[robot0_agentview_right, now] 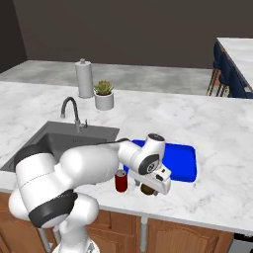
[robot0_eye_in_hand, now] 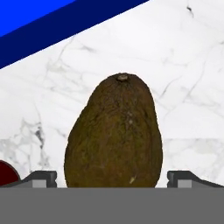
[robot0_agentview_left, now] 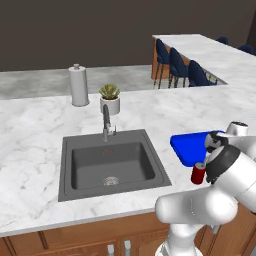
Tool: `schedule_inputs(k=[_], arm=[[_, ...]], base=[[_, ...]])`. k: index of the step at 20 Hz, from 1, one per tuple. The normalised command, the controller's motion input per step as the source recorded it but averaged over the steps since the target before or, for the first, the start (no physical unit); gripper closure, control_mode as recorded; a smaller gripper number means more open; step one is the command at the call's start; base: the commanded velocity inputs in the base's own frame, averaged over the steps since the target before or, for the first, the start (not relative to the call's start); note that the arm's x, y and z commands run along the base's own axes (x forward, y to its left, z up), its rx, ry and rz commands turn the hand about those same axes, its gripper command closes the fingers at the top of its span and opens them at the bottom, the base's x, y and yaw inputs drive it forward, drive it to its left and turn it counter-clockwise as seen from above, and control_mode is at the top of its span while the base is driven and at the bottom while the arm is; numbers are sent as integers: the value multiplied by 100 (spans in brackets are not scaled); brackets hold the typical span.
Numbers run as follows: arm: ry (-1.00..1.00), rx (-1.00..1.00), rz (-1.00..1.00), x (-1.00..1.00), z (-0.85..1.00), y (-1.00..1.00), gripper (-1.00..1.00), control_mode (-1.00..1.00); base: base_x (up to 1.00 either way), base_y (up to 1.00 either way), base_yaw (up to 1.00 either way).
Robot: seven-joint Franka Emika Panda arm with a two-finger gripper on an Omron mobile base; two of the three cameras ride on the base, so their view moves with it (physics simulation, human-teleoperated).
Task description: Pick up all produce items and place them in the sink. Turn on the sink faucet to wash them. Then turn the sink off and put them in the tray.
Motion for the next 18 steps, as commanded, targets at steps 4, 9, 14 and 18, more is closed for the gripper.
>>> schedule_inputs(k=[4,9,14,18], arm=[[0,0,4,7,-8,0,-100,-100],[1,0,3,3,-13,0,100,-100],[-2,0,0,-13,11,0,100,-100],[-12,0,1,-41,57,1,100,-100]], base=[[0,0,0],[0,0,0],[0,0,0],[0,0,0]])
